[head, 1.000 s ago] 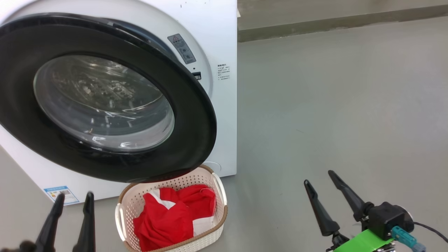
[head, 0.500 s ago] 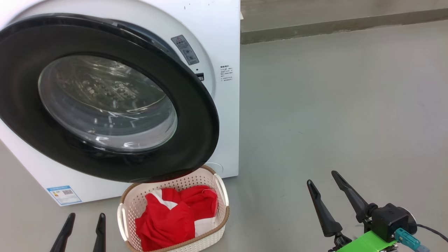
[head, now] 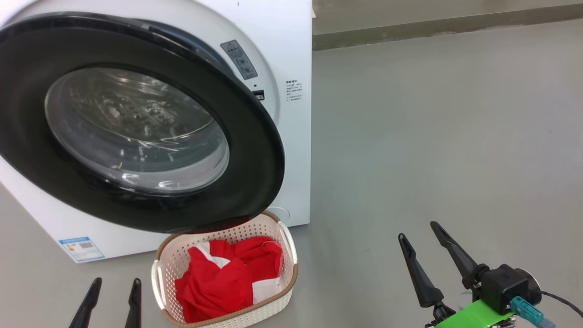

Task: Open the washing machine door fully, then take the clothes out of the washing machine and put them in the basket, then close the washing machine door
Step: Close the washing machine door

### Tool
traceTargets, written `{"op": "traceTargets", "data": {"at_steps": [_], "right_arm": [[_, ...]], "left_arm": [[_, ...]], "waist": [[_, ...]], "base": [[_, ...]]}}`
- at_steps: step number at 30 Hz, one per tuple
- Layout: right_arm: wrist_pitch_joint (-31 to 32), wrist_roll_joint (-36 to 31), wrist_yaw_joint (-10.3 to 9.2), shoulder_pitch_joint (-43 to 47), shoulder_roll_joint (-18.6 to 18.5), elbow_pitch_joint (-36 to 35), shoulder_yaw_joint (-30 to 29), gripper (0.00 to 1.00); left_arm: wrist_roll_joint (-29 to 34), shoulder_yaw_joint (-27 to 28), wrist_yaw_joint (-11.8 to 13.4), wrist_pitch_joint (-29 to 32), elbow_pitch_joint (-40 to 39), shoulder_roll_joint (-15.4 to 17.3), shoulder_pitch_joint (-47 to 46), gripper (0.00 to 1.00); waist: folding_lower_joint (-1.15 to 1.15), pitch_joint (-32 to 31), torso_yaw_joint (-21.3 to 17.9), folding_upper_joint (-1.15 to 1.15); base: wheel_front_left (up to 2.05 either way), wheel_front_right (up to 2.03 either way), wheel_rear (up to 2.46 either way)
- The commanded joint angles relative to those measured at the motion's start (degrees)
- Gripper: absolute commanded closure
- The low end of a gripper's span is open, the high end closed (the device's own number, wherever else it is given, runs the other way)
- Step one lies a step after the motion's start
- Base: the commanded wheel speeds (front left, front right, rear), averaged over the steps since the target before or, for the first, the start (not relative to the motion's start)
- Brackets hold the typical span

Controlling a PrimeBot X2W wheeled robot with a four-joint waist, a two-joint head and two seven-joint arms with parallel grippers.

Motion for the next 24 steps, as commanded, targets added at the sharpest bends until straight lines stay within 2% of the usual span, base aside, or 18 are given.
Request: {"op": "traceTargets", "data": {"at_steps": [1,2,3,4,6,7,10,24], "right_arm": [[-0.4,-1.1,0.28,-2.5,-0.1,-0.9,0.9,0.00],[-0.4,-1.5,0.28,-2.9,0.0,-0.7,0.9,0.00],[-0.4,-1.7,0.28,-3.3,0.1,-0.4,0.9,0.26],[-0.4,-1.9,0.28,-3.7,0.1,-0.1,1.1,0.58],[-0.4,-2.2,0.28,-4.7,0.2,0.7,1.4,0.72],[-0.4,-2.3,0.28,-5.3,0.2,1.2,1.5,0.84],[-0.4,-2.6,0.28,-7.0,0.4,3.4,1.9,1.00],[-0.4,-1.5,0.28,-20.5,2.2,14.5,5.9,1.00]], "left_arm": [[0.8,1.6,-0.3,-0.5,-1.4,0.4,-1.1,0.00],[0.9,1.3,-0.3,-0.5,-1.4,0.3,-1.2,0.00],[0.9,1.1,-0.3,-0.5,-1.5,0.3,-1.3,0.00],[0.8,1.0,-0.3,-0.5,-1.5,0.2,-1.5,0.00],[0.8,0.4,-0.3,-0.5,-1.8,0.2,-1.7,0.00],[0.9,0.2,-0.3,-0.5,-1.9,0.2,-1.8,0.00],[1.5,-0.3,-0.3,-0.5,-2.0,0.2,-2.3,0.00],[1.2,-4.7,-0.3,-0.5,-3.0,-0.9,-6.3,0.00]], "waist": [[0.00,0.4,0.5,0.00],[0.00,0.6,0.8,0.00],[0.00,0.8,1.1,0.00],[0.00,1.0,1.4,0.00],[0.00,1.5,2.2,0.00],[0.00,1.7,2.7,0.00],[0.00,2.5,4.1,0.00],[0.00,7.7,11.4,0.00]], "base": [[0.00,0.00,0.00],[0.00,0.00,0.00],[0.00,0.00,0.00],[0.00,0.00,0.00],[0.00,0.00,0.00],[0.00,0.00,0.00],[0.00,0.00,0.00],[0.00,0.00,0.00]]}}
